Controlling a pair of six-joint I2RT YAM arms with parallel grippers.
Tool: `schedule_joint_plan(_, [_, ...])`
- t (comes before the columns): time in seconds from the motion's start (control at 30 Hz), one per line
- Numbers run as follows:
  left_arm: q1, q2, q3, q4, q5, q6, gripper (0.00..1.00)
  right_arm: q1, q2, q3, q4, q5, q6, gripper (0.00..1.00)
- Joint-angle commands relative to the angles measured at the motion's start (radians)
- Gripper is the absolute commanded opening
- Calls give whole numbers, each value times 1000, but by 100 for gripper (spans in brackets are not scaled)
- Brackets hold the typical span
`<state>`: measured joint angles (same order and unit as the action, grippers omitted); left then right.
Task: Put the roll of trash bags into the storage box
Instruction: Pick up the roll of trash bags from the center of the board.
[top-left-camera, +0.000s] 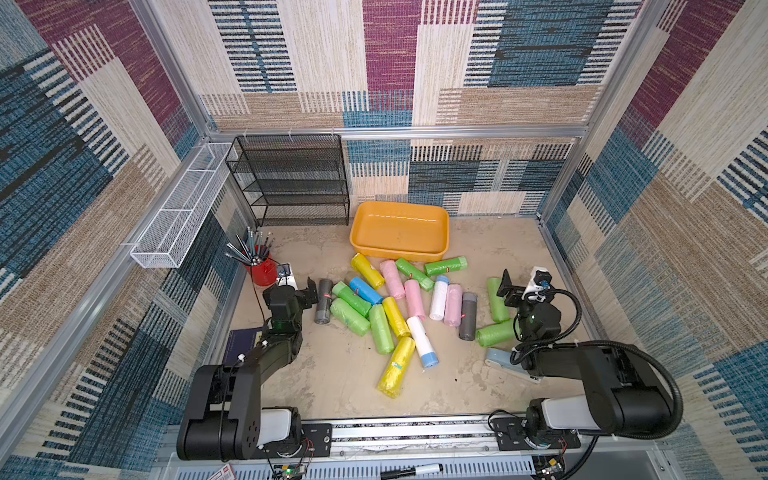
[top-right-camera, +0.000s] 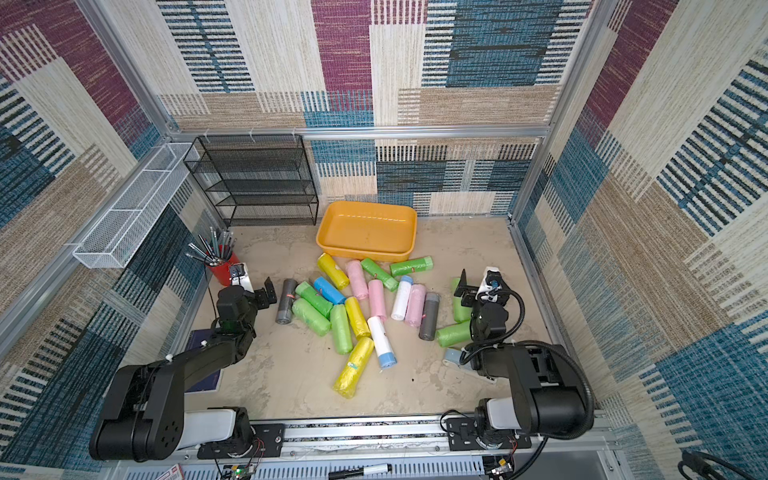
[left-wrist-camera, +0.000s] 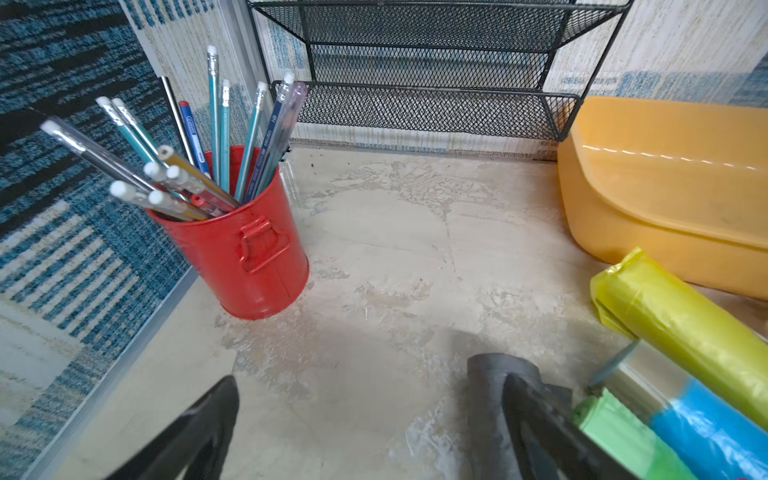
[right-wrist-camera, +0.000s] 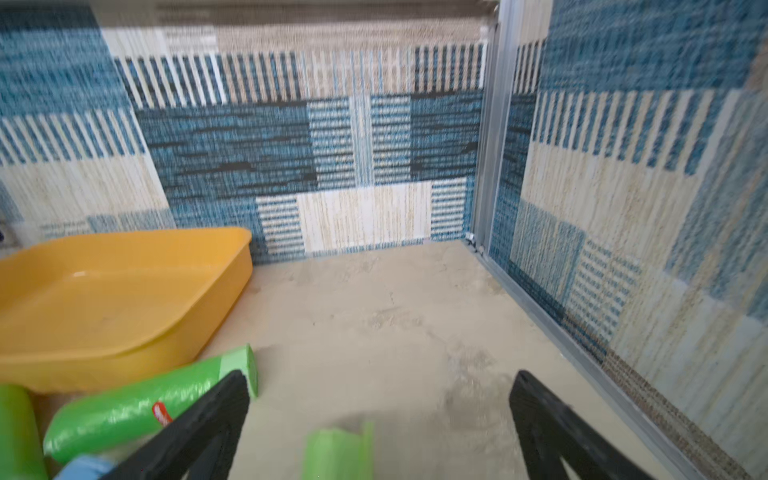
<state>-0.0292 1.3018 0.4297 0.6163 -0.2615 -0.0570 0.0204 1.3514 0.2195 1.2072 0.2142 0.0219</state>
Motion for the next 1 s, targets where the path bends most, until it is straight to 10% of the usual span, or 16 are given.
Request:
schedule_joint_plan(0.0, [-49,-69,46,-196,-41,-68,99,3,-65,25,-152,98,50,99])
schedule_joint_plan(0.2, [-296,-202,199,-527,-247,-133,99,3,-267,78,-443,107,281,99])
schedule_joint_plan(0.6, [-467,-182,433,-1017,124,-360,99,2,-529,229,-1100,-240,490,99])
schedule_joint_plan(0.97, [-604,-213,446,-1150,346,-399,91,3,-423,352,-1369,-522,428,99])
